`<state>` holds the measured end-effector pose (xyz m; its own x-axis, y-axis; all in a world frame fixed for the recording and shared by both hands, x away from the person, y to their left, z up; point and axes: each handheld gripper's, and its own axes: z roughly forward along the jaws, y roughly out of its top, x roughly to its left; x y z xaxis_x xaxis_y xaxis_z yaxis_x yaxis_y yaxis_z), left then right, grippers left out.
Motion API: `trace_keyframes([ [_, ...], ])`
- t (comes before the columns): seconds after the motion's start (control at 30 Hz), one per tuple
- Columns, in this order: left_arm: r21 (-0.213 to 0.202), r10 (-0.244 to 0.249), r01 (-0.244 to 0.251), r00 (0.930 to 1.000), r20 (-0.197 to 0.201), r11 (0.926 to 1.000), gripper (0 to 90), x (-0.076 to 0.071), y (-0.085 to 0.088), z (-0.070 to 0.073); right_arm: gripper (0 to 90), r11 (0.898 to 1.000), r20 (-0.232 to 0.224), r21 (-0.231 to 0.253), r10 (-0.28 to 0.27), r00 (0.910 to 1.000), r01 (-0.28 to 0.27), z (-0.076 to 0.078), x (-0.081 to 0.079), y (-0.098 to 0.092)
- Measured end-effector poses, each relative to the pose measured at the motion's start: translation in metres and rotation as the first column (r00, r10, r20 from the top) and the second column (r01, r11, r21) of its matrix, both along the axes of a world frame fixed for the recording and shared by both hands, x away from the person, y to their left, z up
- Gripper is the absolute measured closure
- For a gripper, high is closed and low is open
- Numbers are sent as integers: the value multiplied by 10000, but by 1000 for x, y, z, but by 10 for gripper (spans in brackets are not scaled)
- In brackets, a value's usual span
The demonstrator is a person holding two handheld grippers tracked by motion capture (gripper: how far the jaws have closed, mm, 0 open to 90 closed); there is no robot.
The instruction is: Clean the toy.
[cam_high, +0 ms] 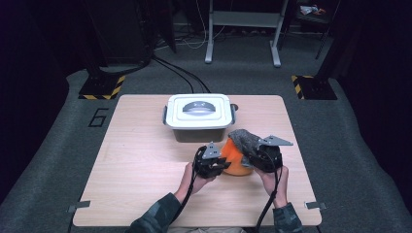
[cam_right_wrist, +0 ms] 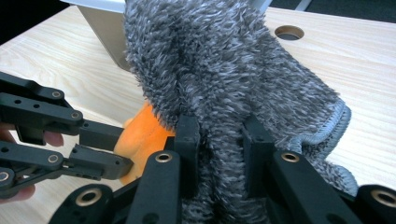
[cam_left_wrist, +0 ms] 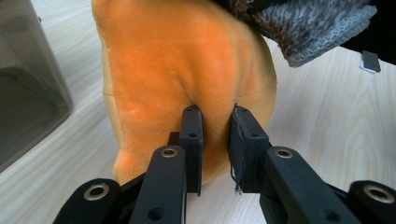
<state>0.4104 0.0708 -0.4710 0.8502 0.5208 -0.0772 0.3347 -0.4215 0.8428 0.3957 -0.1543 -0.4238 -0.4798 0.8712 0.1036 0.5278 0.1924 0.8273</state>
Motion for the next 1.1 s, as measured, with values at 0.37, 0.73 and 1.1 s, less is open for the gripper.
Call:
trace_keyframes([
  [0.37, 0, -19, 19, 10000, 9, 10000, 769, 0, -1, -2, 729, 9976, -97, -647, -247, 9996, 241, -11, 1, -3],
  [0.73, -93, -77, 75, 9999, -137, 9999, 769, 1, 0, -4, 728, 9951, -857, -233, -974, 9915, 957, -36, 6, -34],
  [1.1, -21, -66, 66, 9999, -95, 10000, 770, 2, 1, -3, 729, 9913, -2025, -165, -1310, 9705, 1304, -80, 16, -55],
])
